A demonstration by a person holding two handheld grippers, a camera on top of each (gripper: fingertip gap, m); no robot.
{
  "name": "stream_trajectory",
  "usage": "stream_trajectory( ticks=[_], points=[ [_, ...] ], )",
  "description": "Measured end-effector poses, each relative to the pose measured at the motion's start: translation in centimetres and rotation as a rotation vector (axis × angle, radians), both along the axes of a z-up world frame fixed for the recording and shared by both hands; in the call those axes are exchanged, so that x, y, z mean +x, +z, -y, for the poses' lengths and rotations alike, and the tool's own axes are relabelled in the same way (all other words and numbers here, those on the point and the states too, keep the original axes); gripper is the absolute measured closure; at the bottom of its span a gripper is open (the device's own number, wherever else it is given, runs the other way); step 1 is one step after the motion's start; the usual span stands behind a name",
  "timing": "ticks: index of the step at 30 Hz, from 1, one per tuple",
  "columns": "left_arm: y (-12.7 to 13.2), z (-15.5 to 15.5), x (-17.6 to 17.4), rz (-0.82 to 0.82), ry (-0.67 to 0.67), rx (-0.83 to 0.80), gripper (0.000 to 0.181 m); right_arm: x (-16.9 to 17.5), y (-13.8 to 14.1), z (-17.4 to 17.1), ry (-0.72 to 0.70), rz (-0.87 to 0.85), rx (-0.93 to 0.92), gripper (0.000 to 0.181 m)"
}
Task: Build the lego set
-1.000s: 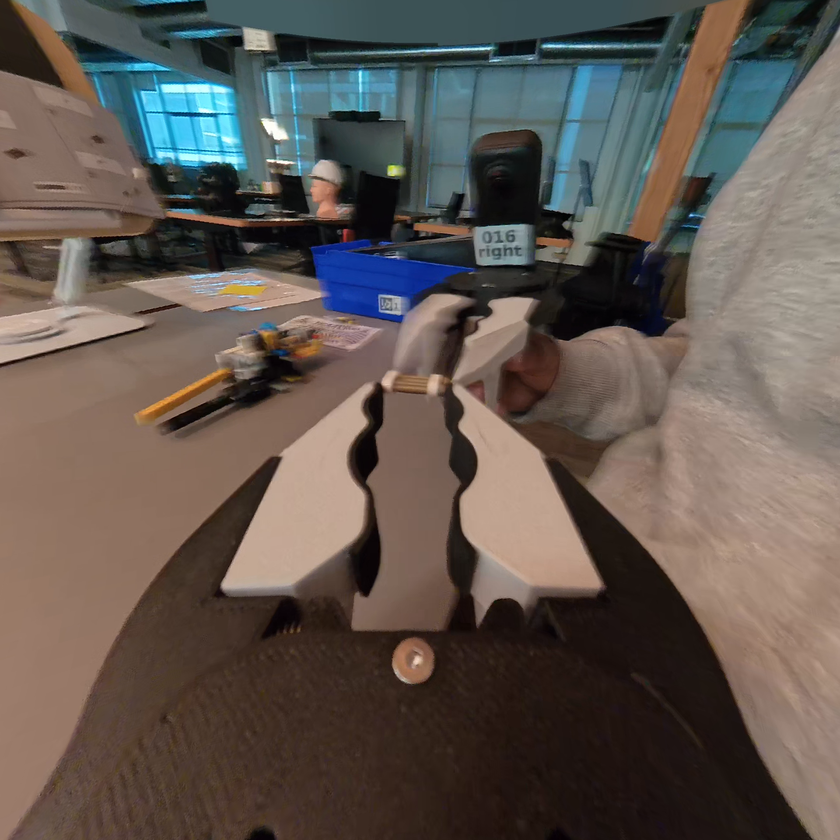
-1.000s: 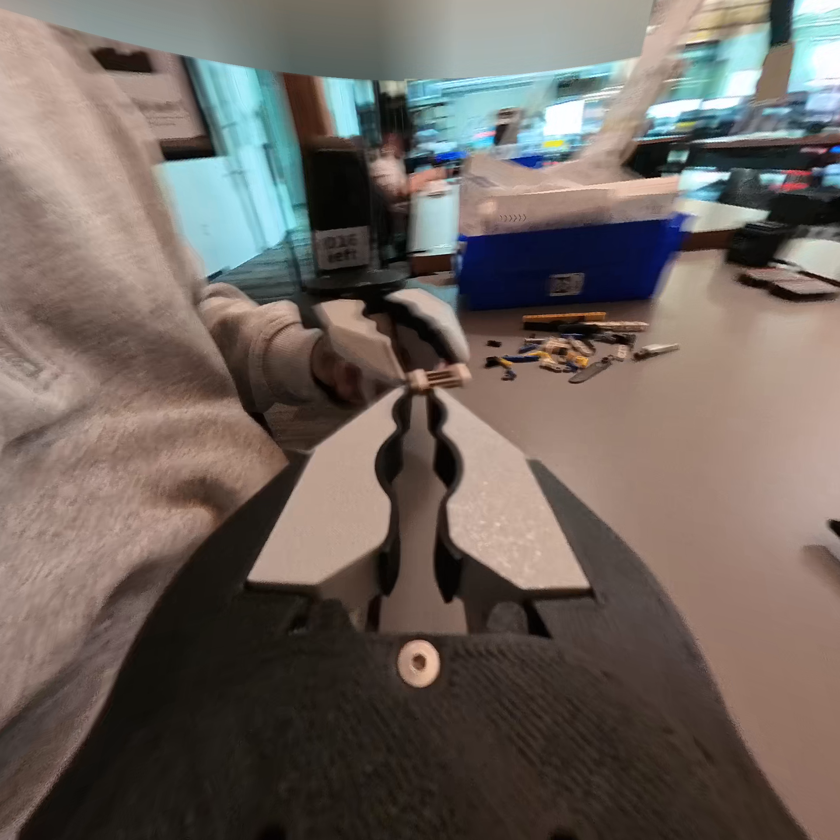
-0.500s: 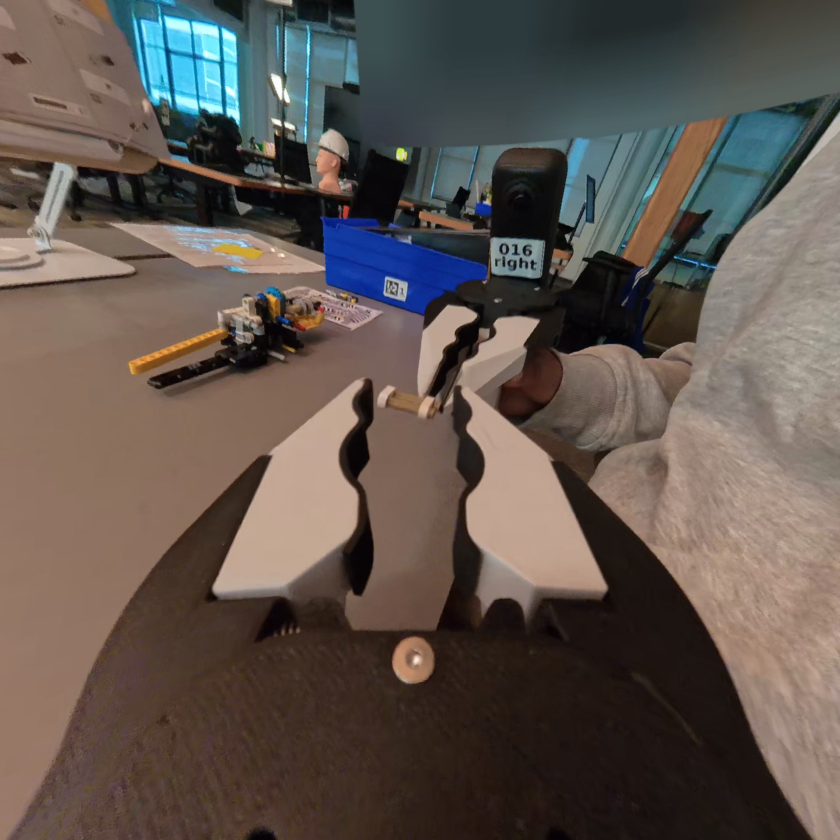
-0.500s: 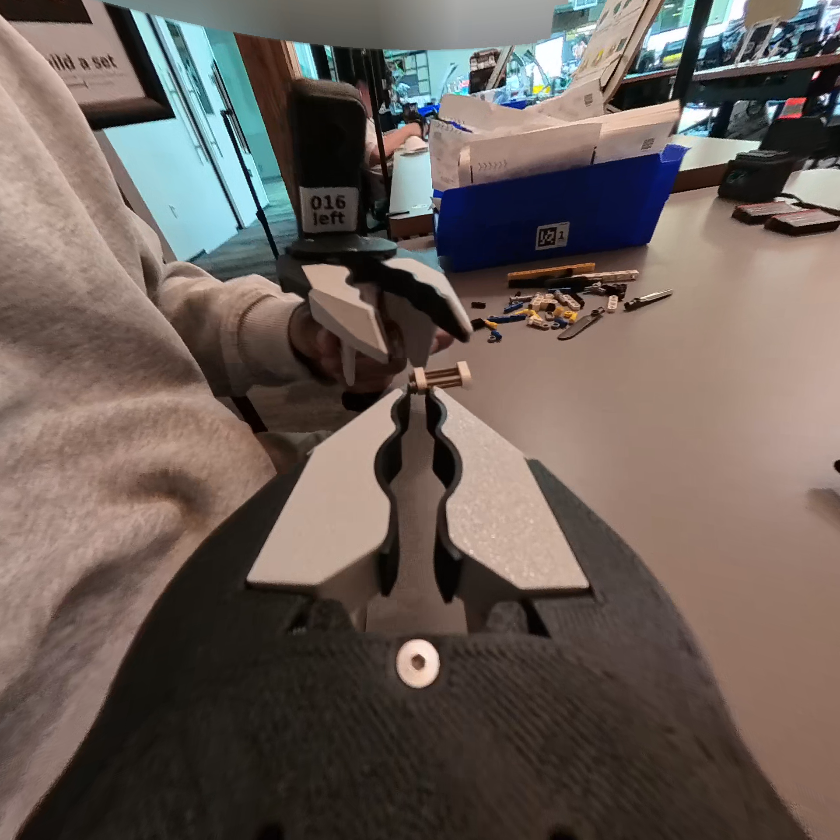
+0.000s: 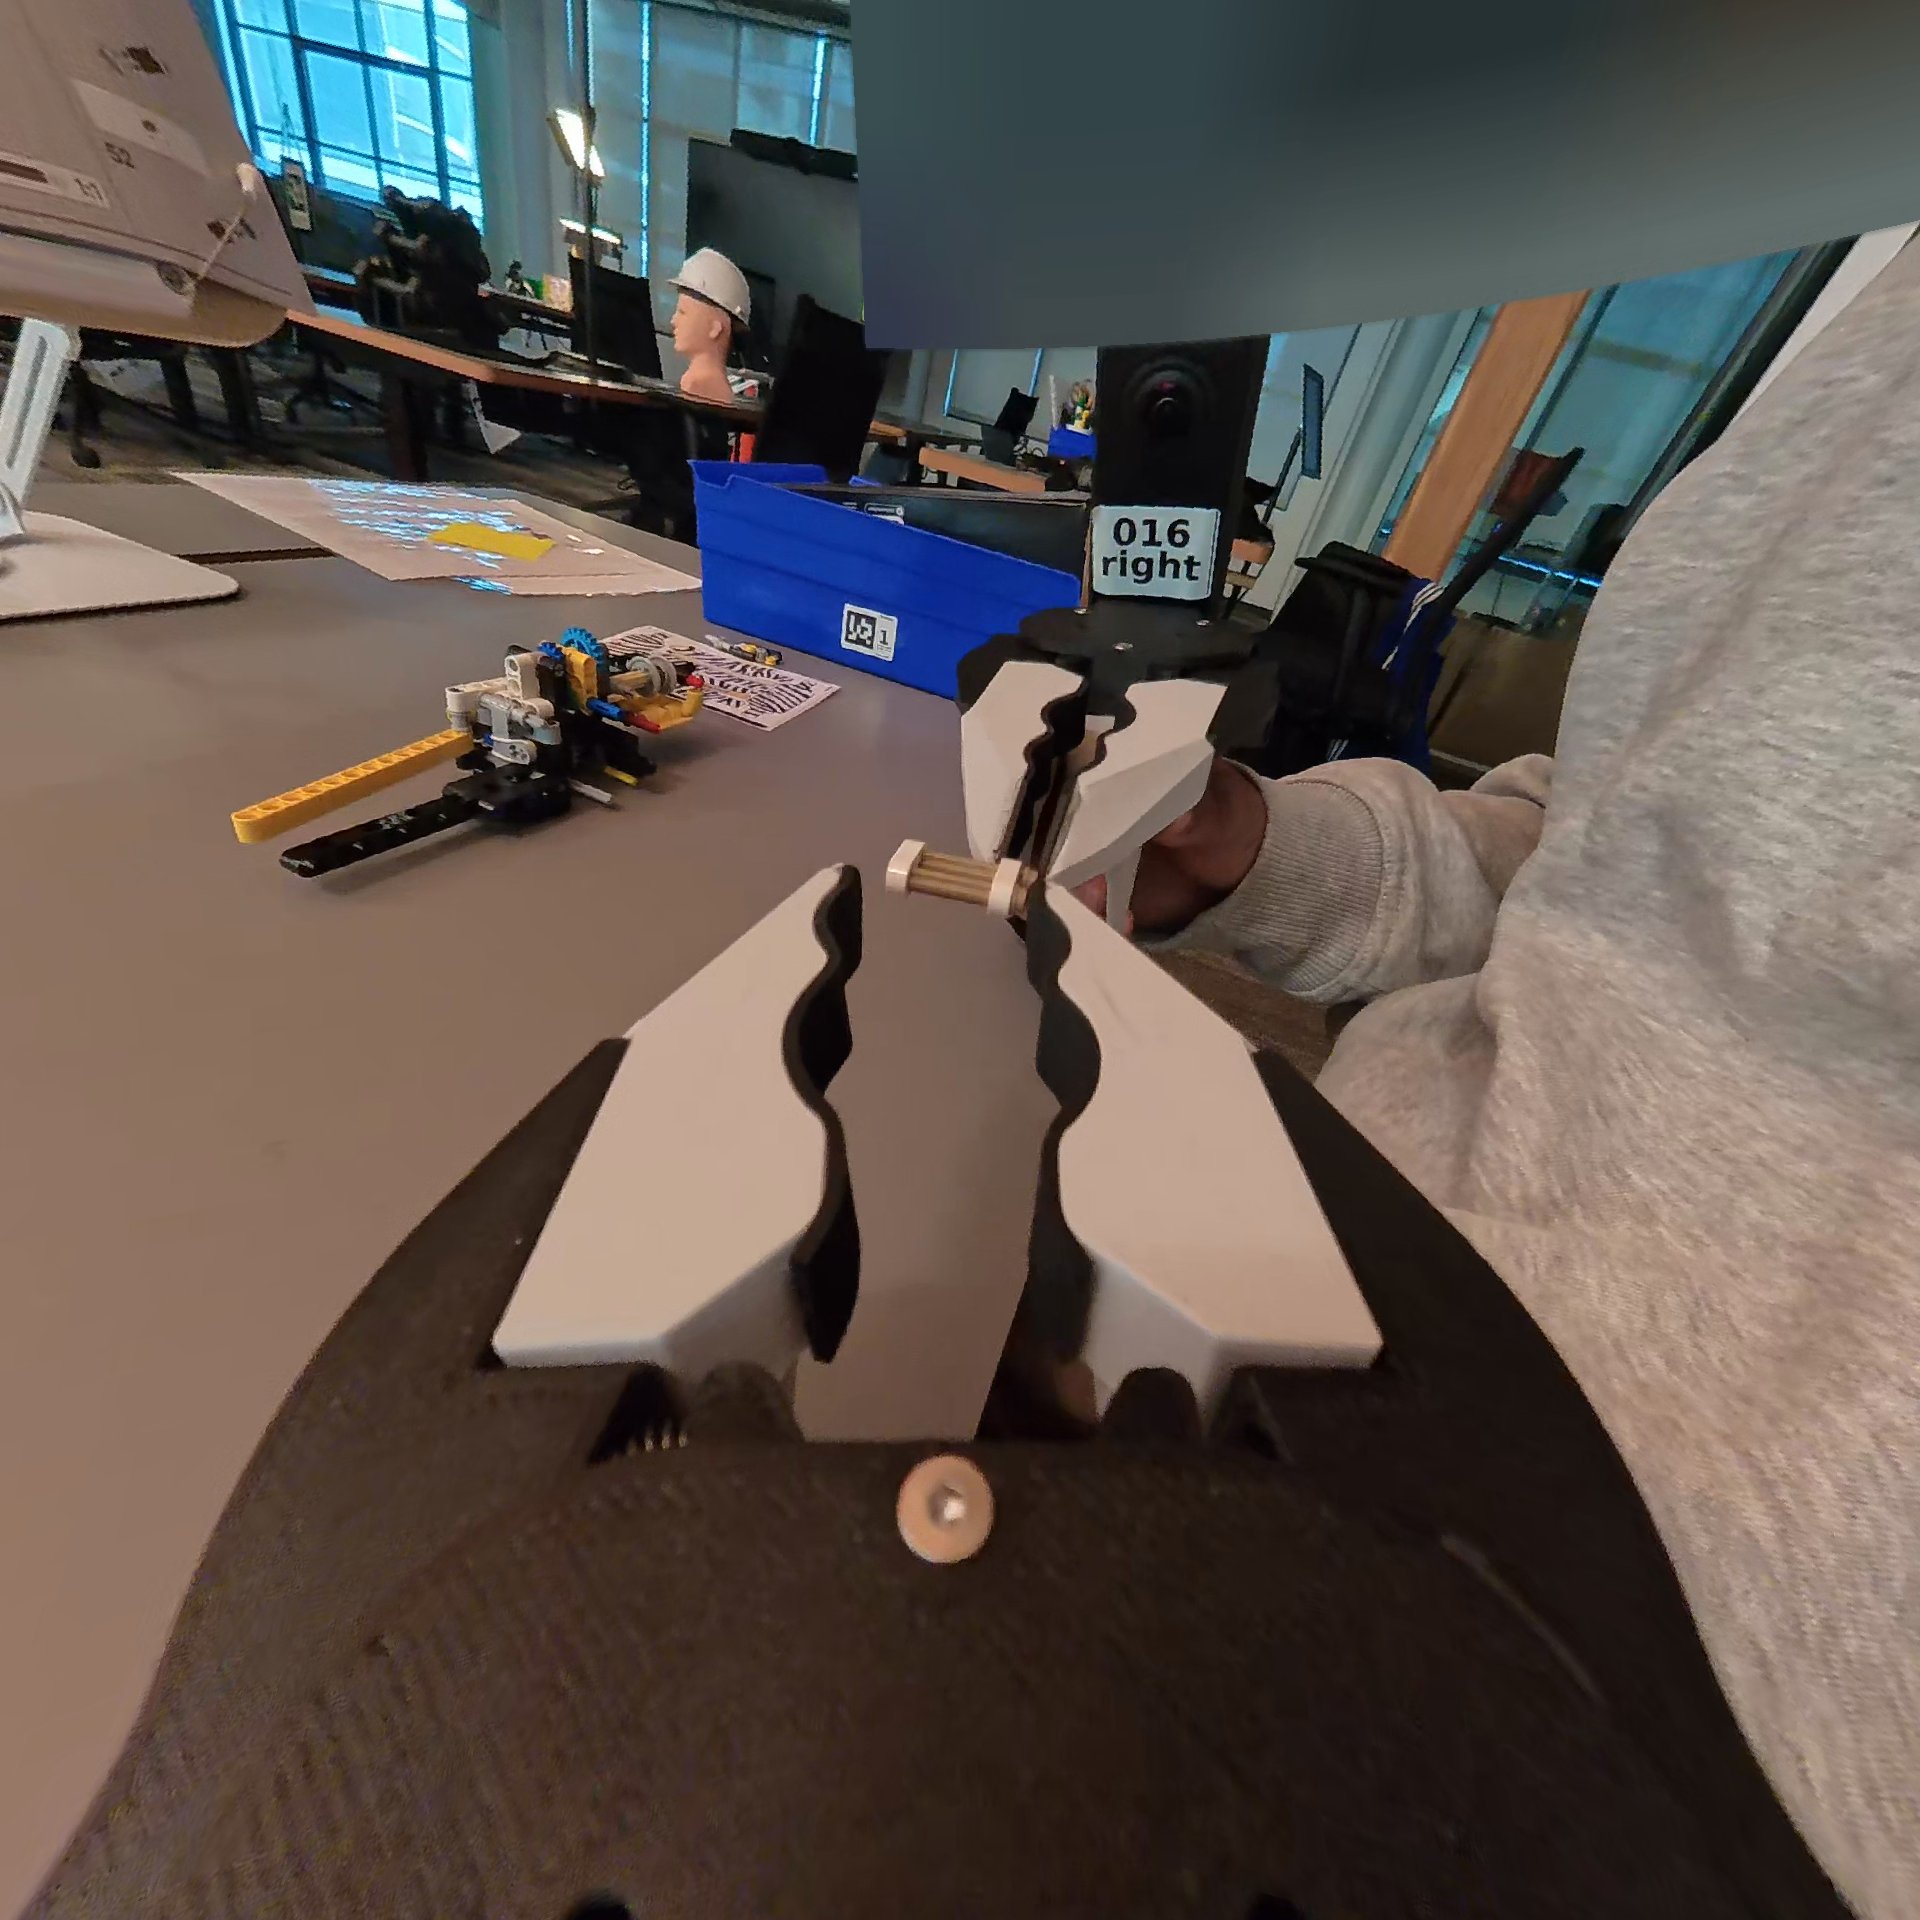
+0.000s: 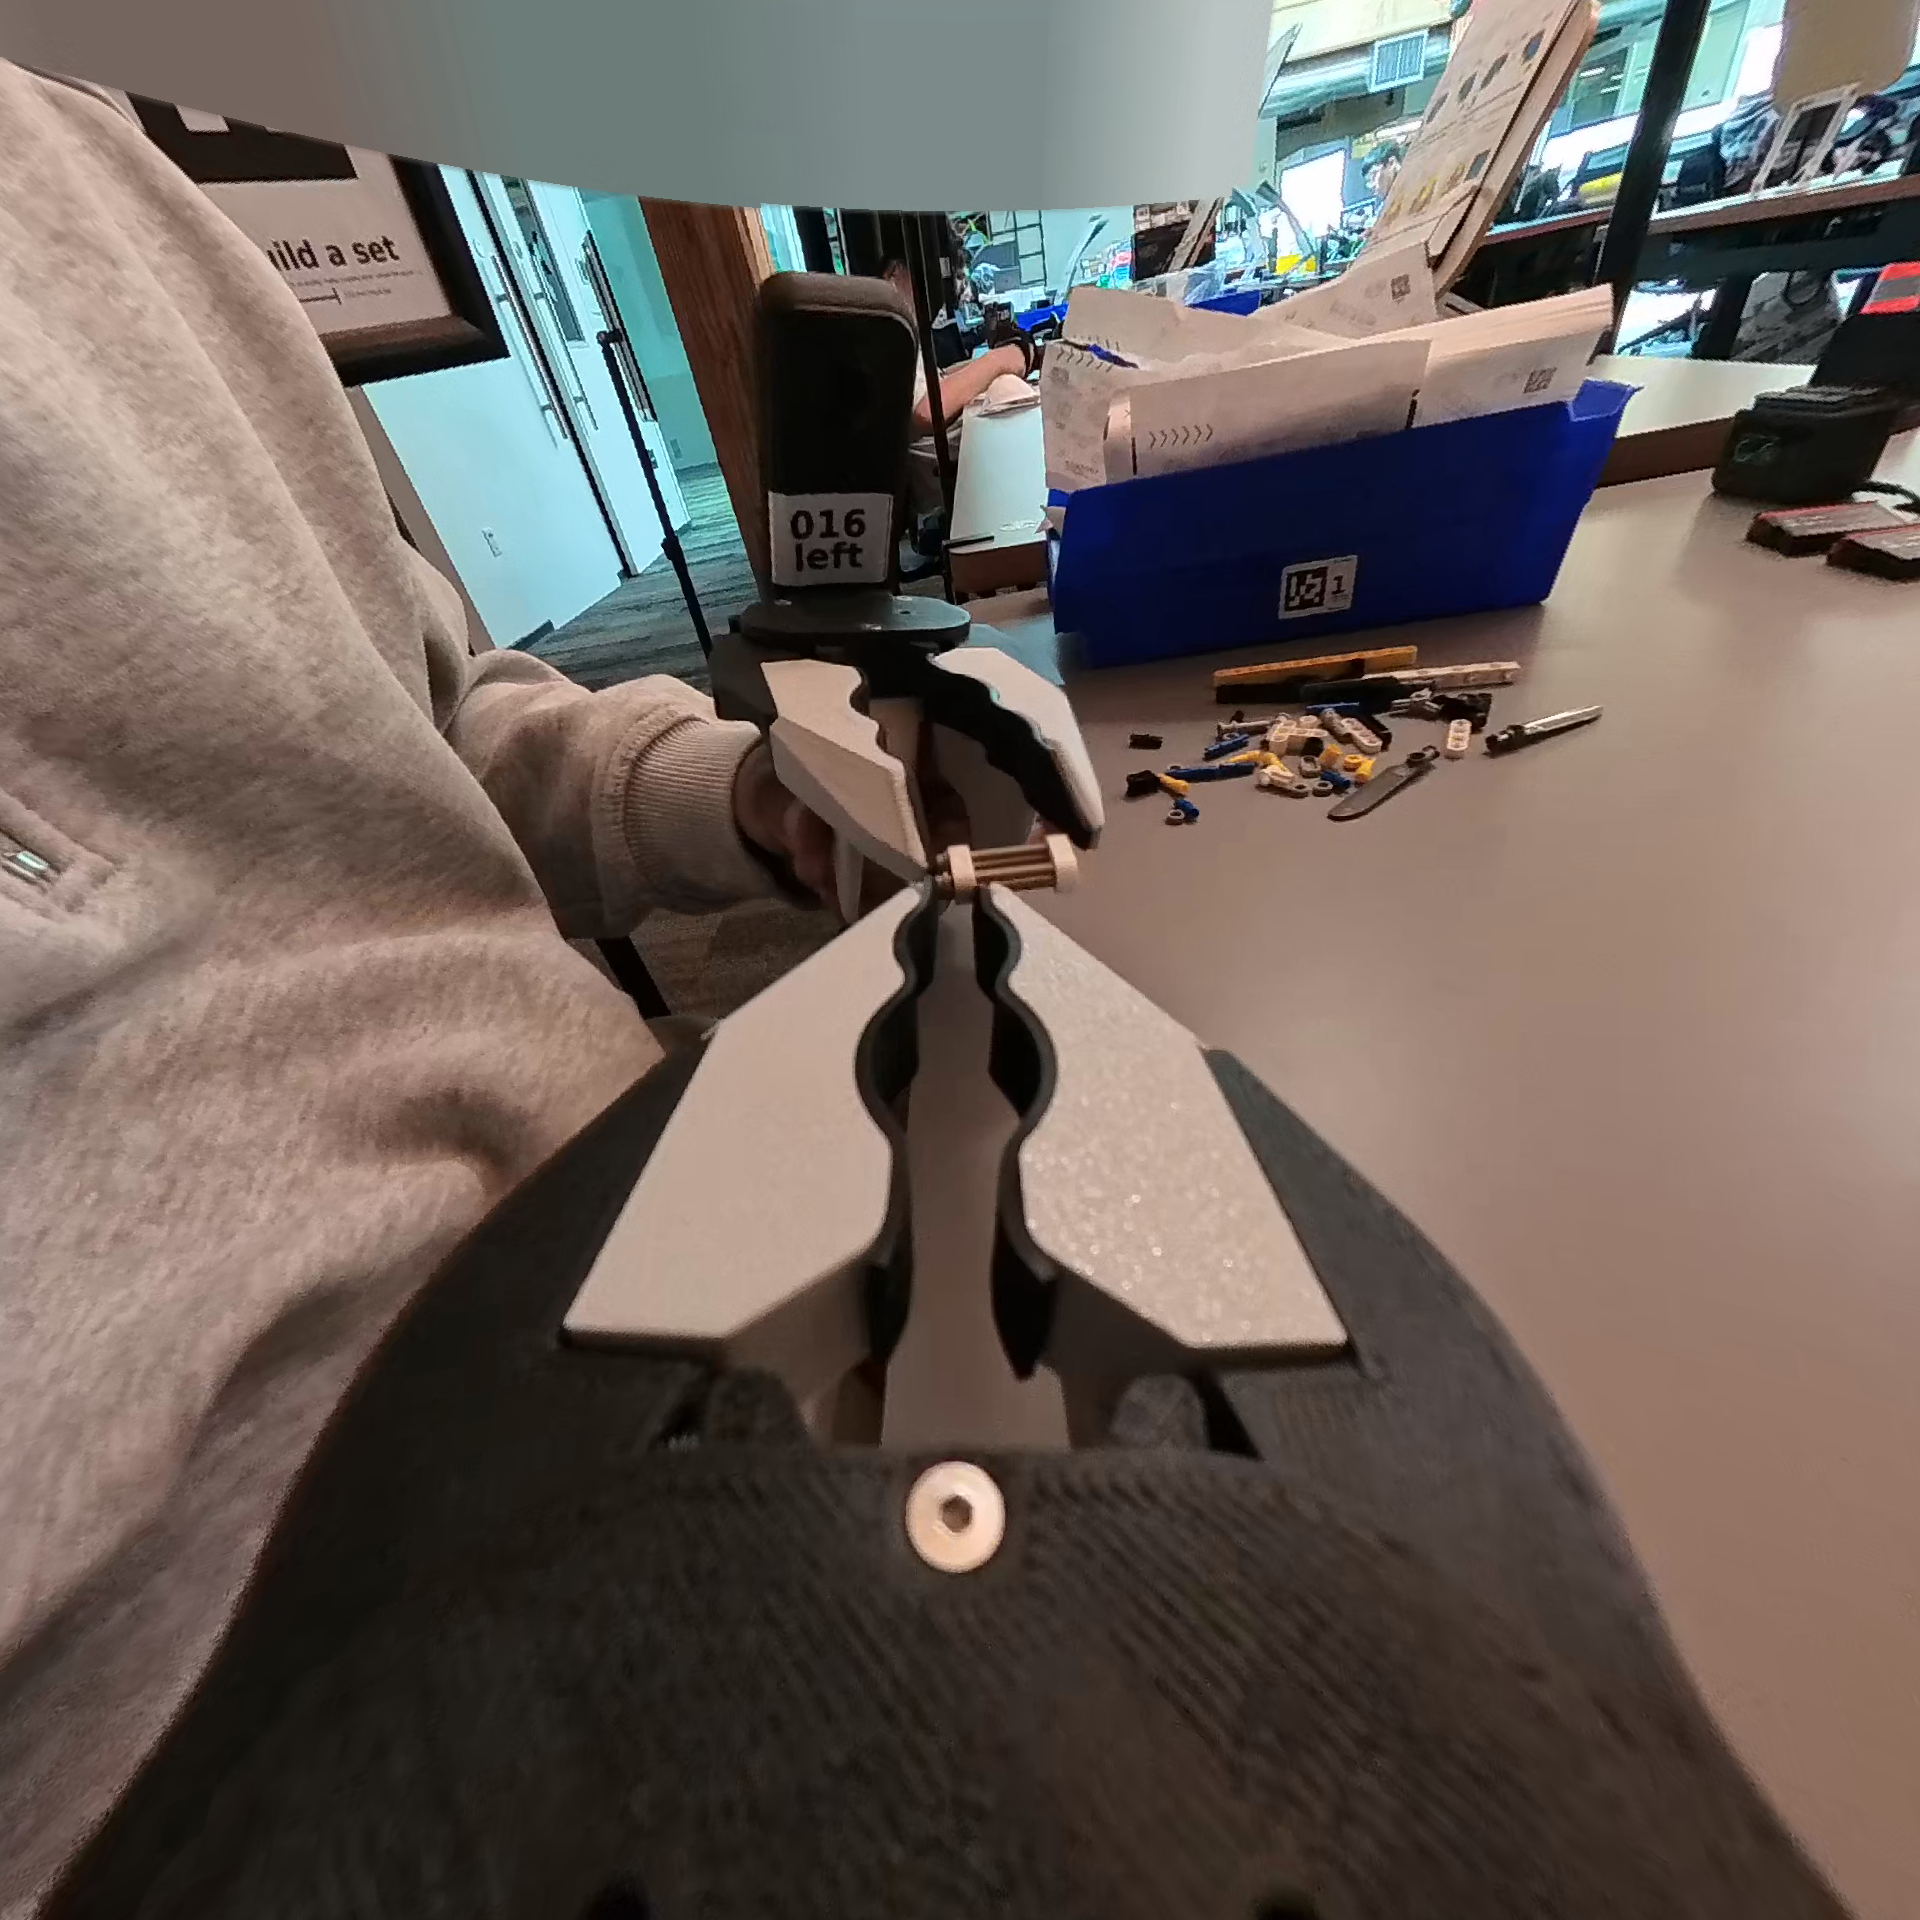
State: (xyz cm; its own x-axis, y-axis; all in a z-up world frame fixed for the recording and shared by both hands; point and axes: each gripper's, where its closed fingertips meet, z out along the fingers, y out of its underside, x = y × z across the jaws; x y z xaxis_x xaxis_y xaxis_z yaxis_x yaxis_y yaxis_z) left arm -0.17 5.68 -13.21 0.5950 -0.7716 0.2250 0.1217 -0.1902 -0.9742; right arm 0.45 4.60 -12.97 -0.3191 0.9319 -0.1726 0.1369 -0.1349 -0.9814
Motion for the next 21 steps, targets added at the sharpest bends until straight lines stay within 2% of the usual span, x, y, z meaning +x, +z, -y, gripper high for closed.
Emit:
stream_trajectory(
  ticks=[3,21],
  points=[
    [0.00,0.22,0.21,-0.002,-0.014,0.000,0.157,-0.03,-0.07,0.10,0.005,0.003,-0.001,0.176],
    [-0.01,0.33,0.24,-0.021,-0.011,-0.005,0.158,-0.11,-0.11,0.36,0.021,0.008,-0.031,0.176]
  ],
)
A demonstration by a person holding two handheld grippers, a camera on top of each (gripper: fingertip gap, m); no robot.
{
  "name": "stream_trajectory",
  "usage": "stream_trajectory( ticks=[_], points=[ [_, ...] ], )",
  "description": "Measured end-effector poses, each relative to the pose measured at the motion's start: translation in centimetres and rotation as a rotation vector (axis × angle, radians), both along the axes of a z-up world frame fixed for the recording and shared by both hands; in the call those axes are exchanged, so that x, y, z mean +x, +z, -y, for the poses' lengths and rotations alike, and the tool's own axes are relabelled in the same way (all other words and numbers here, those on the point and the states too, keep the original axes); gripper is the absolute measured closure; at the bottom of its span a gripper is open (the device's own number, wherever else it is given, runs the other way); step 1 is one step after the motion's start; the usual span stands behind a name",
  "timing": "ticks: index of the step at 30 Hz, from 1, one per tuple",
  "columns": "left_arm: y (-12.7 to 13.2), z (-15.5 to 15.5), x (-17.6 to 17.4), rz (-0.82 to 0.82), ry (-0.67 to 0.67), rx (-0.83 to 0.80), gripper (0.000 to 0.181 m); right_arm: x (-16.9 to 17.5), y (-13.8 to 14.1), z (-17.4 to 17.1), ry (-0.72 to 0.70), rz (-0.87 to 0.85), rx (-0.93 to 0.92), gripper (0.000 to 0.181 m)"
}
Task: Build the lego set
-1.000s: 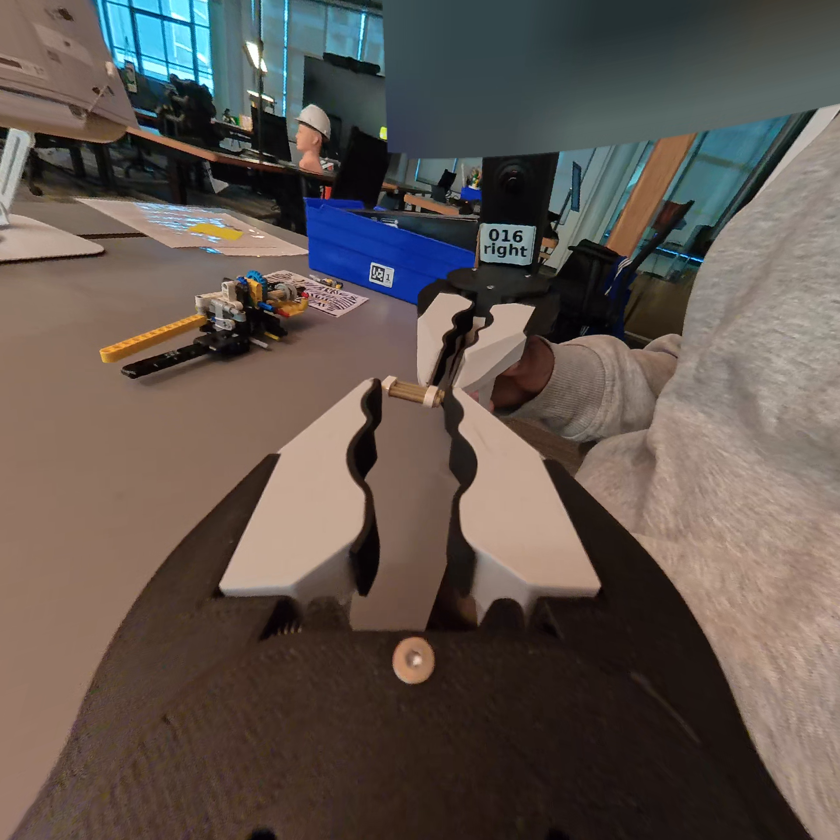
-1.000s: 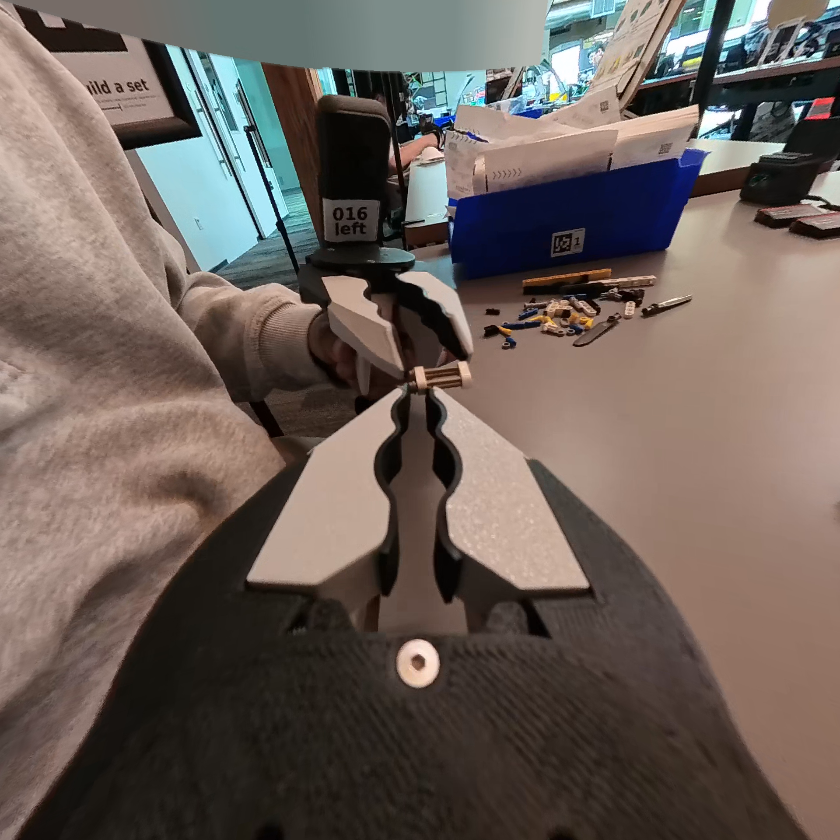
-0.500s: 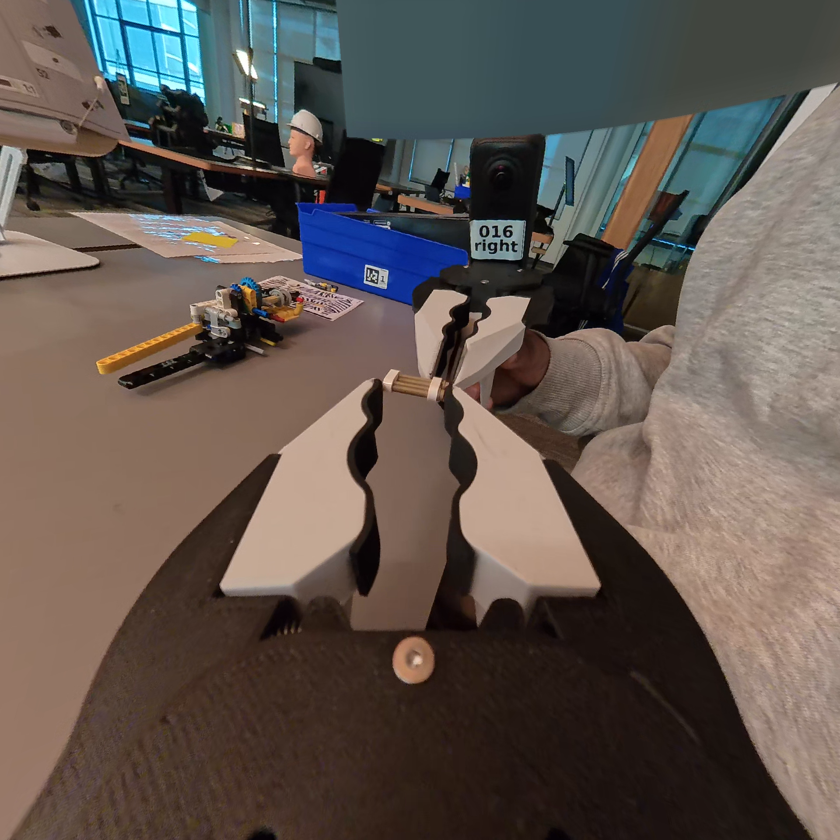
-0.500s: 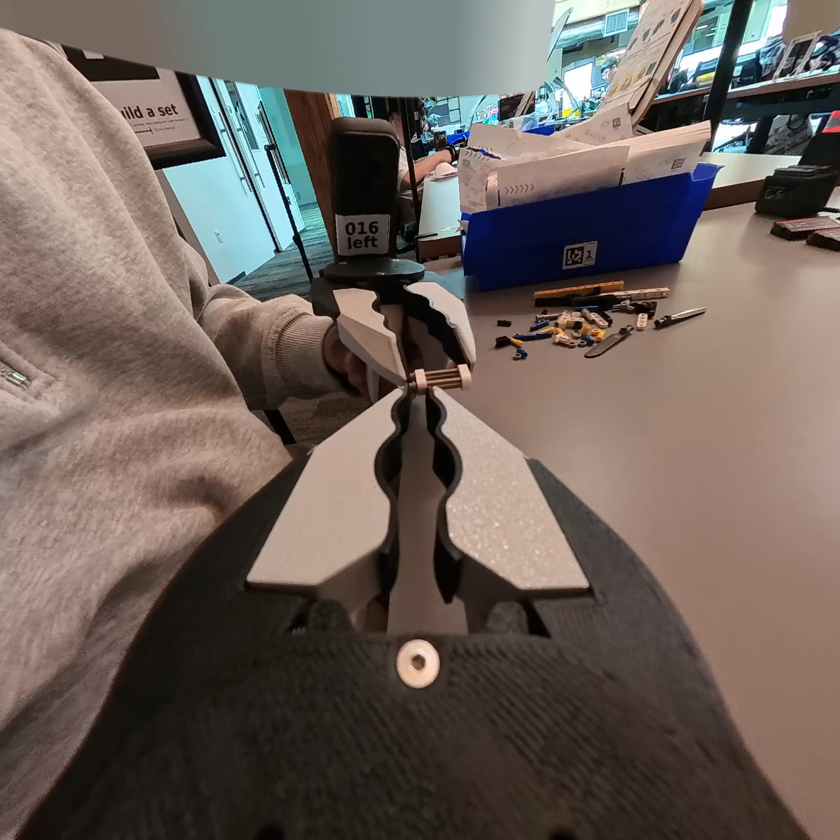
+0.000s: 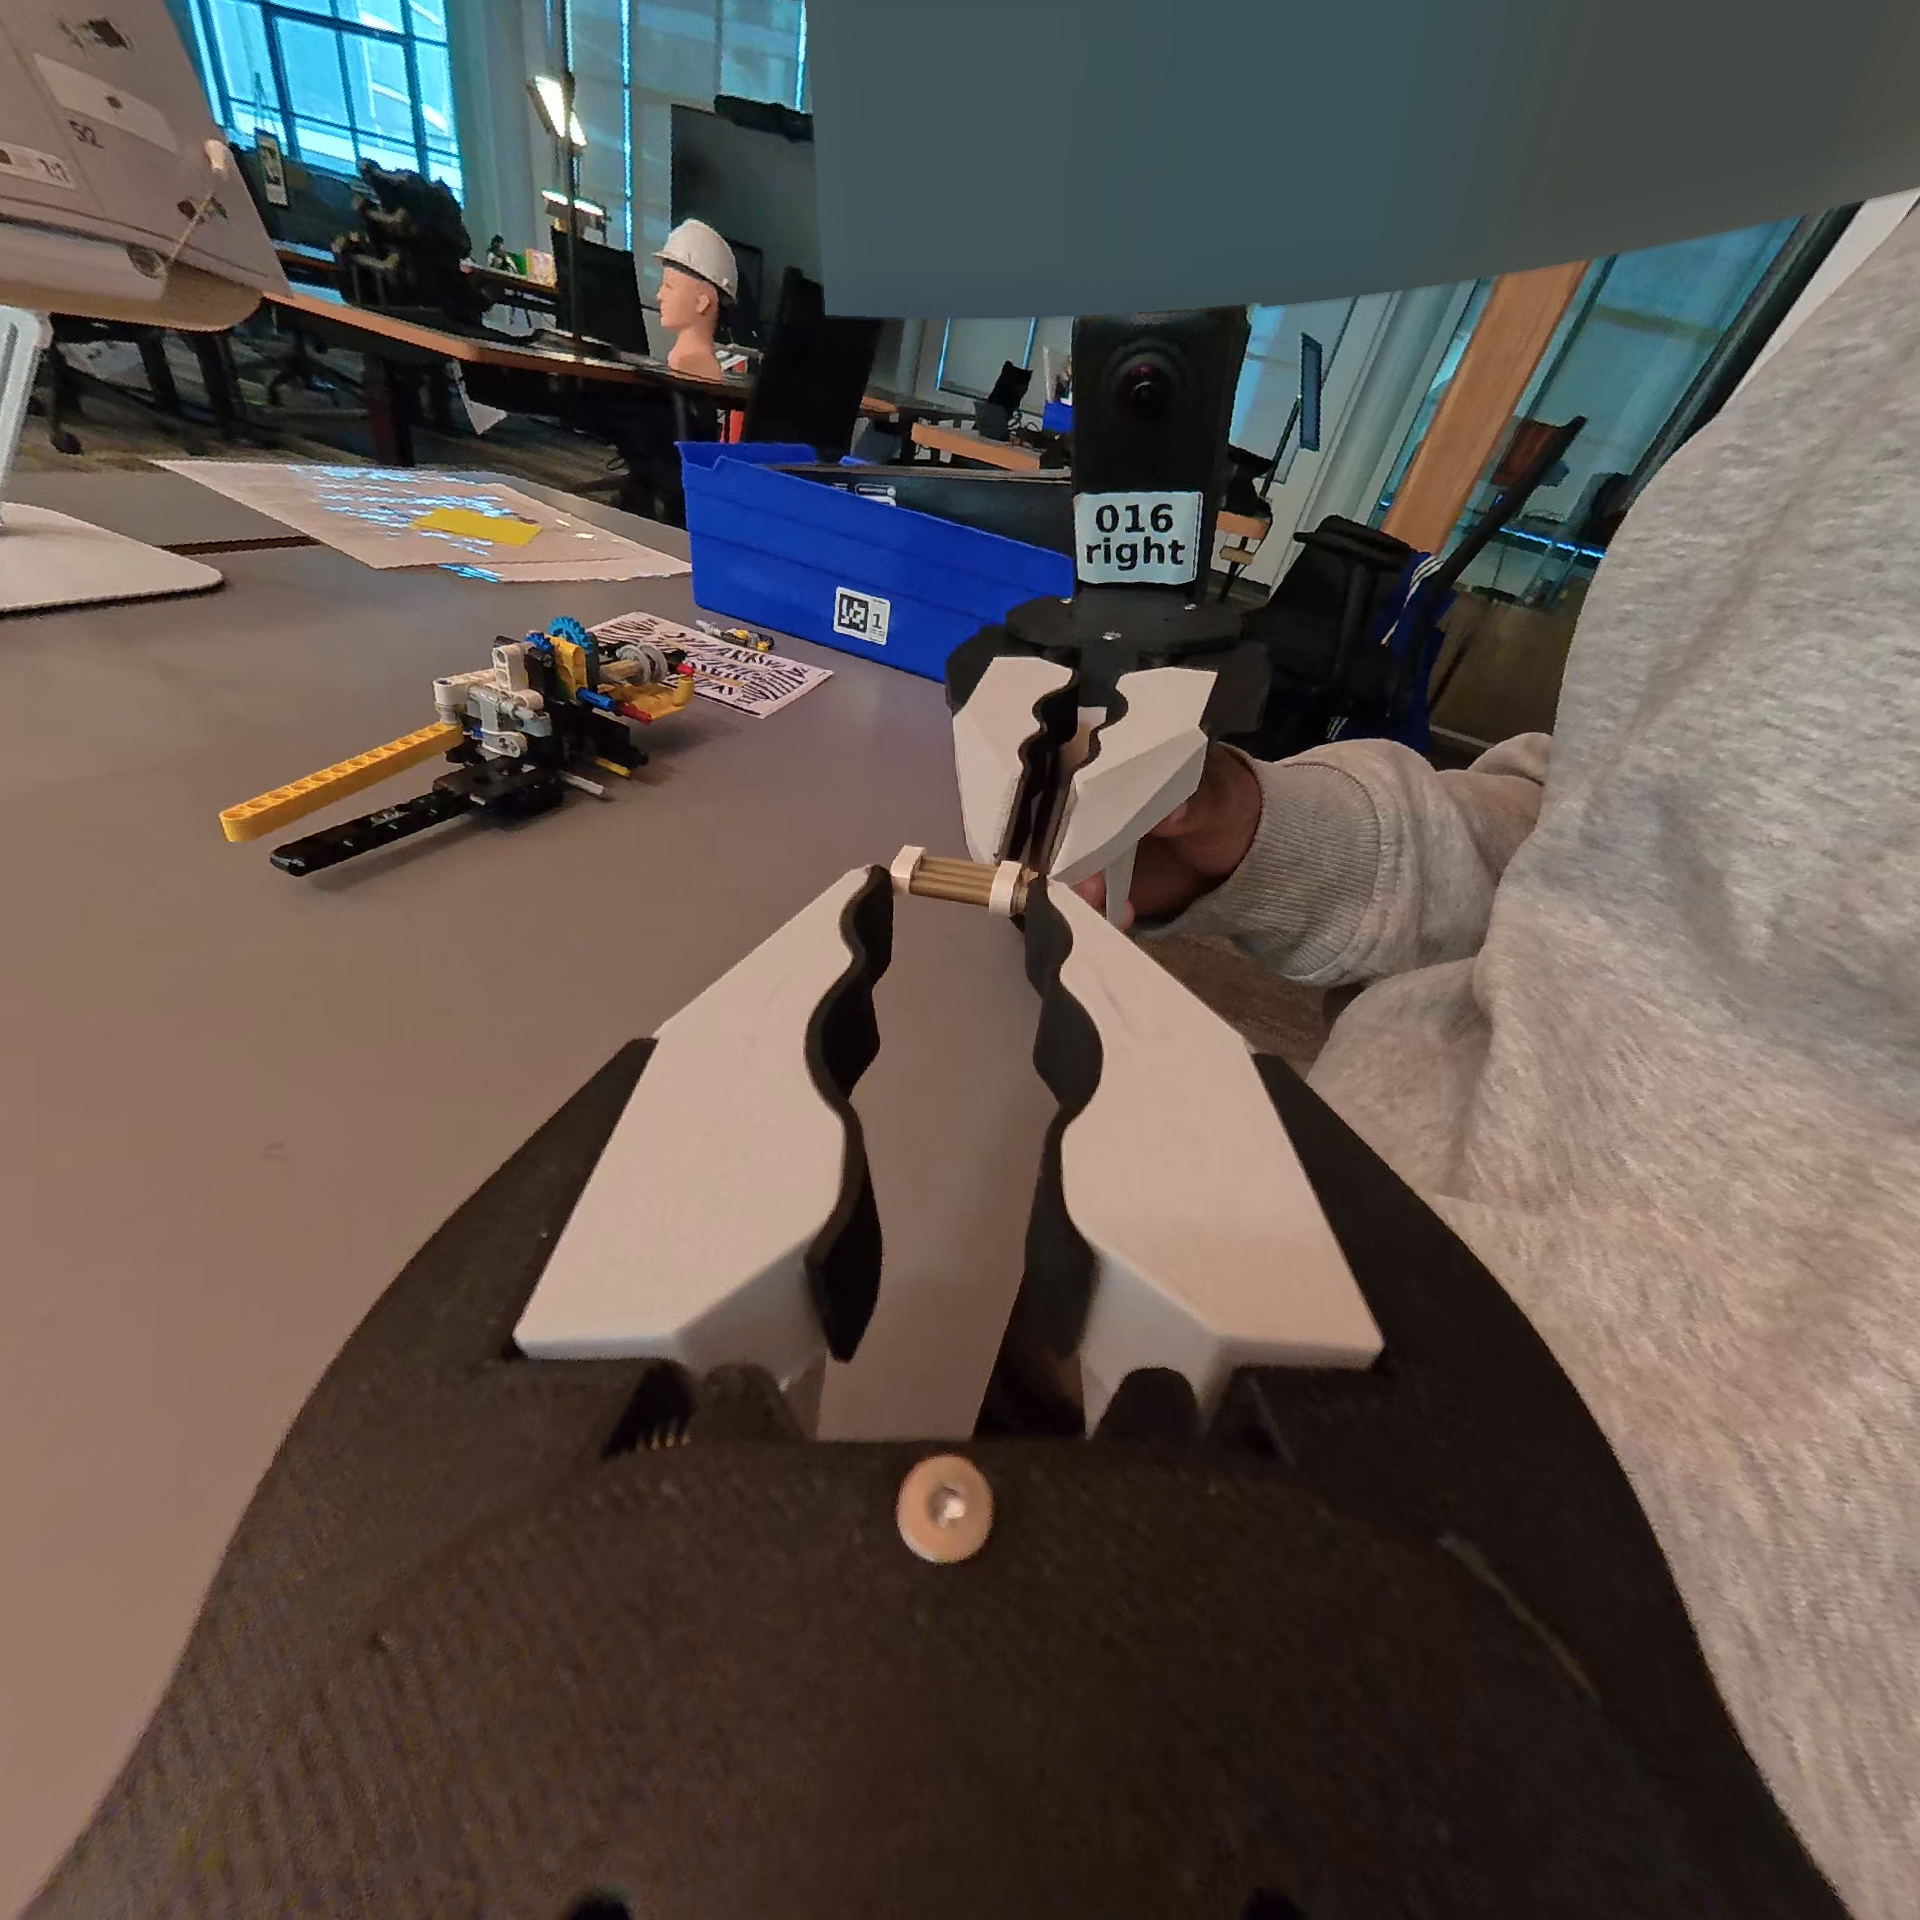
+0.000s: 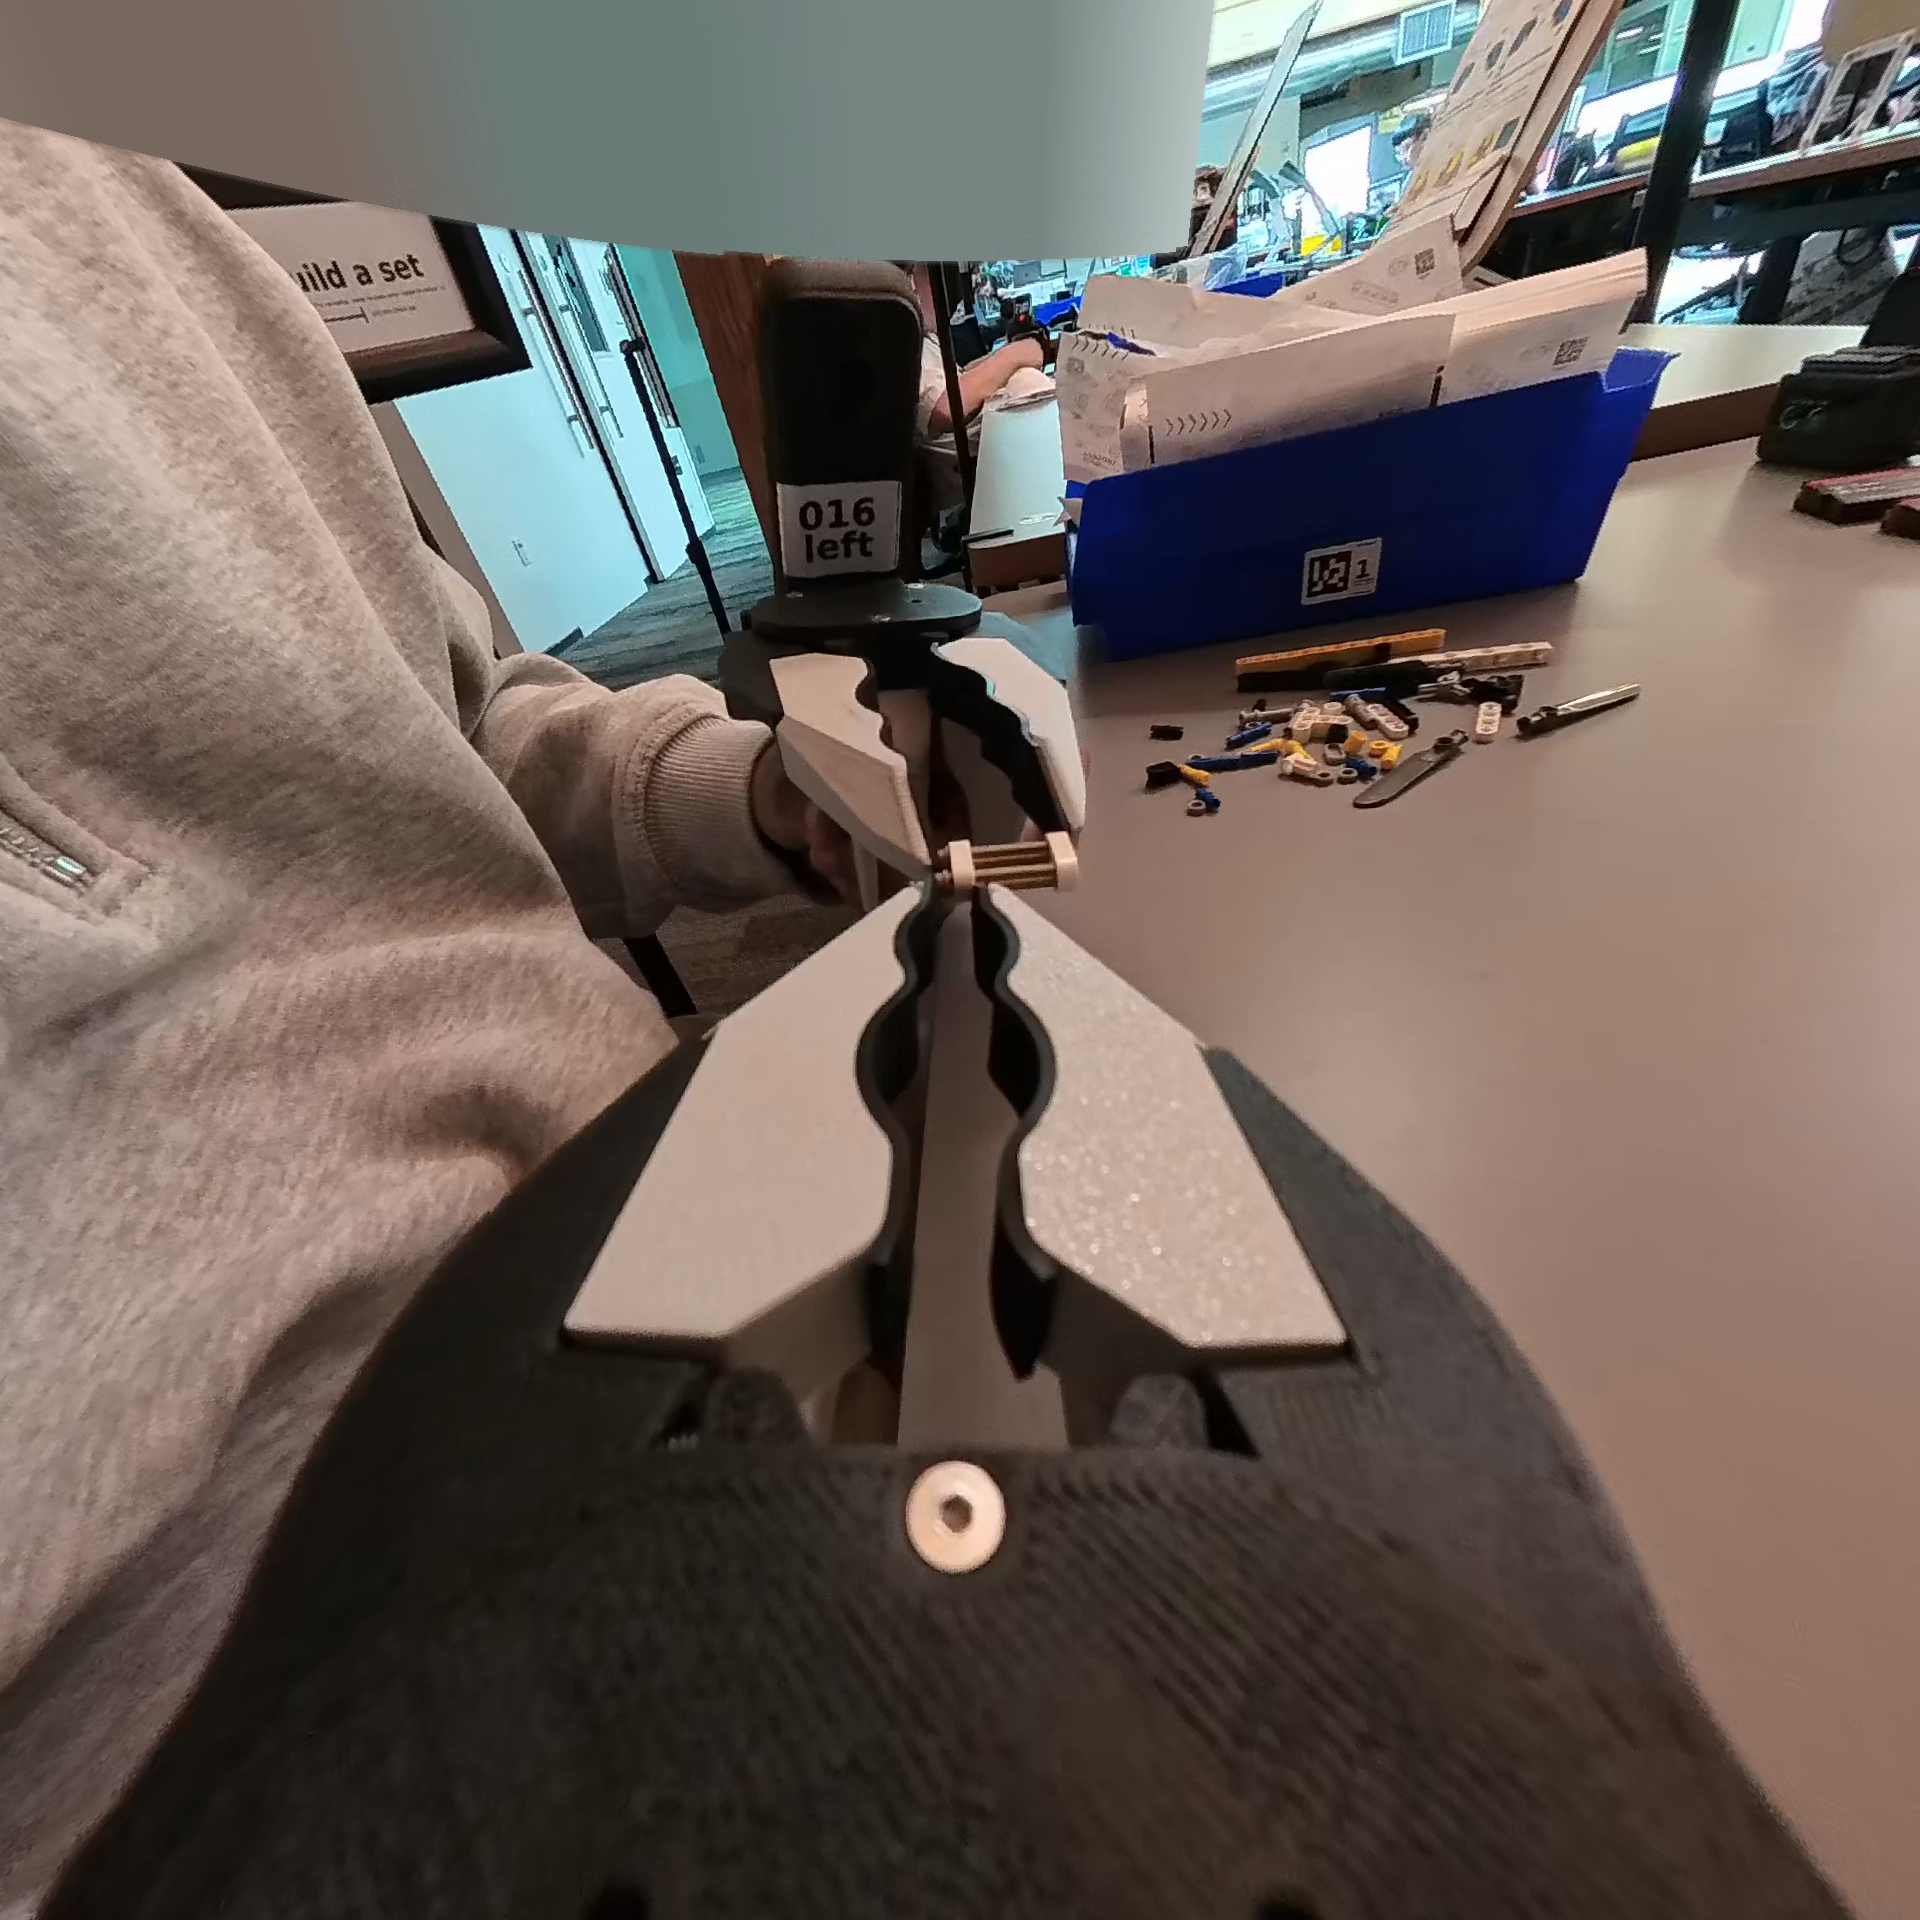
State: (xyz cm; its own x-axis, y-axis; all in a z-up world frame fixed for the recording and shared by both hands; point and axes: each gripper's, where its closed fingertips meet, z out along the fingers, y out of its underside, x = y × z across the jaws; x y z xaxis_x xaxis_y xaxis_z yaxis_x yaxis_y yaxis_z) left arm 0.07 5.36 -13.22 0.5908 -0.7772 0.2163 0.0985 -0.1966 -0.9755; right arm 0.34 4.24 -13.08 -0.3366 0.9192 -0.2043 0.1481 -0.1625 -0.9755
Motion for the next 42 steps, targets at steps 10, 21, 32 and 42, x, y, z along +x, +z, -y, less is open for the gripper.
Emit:
stream_trajectory(
  ticks=[10,21,32,42],
  points=[
    [0.39,0.15,0.09,0.019,-0.010,0.003,0.158,-0.03,0.42,-0.02,0.001,-0.025,-0.001,0.173],
    [0.57,0.43,0.34,0.014,-0.020,0.025,0.158,-0.45,0.41,-0.58,-0.054,-0.026,0.044,0.155],
    [0.36,0.31,0.22,0.006,-0.011,0.020,0.158,-0.48,0.29,-0.91,-0.086,-0.030,0.119,0.155],
    [0.22,0.39,0.26,0.012,-0.018,0.003,0.158,-0.35,0.18,-0.91,-0.091,-0.029,0.158,0.155]
  ],
)
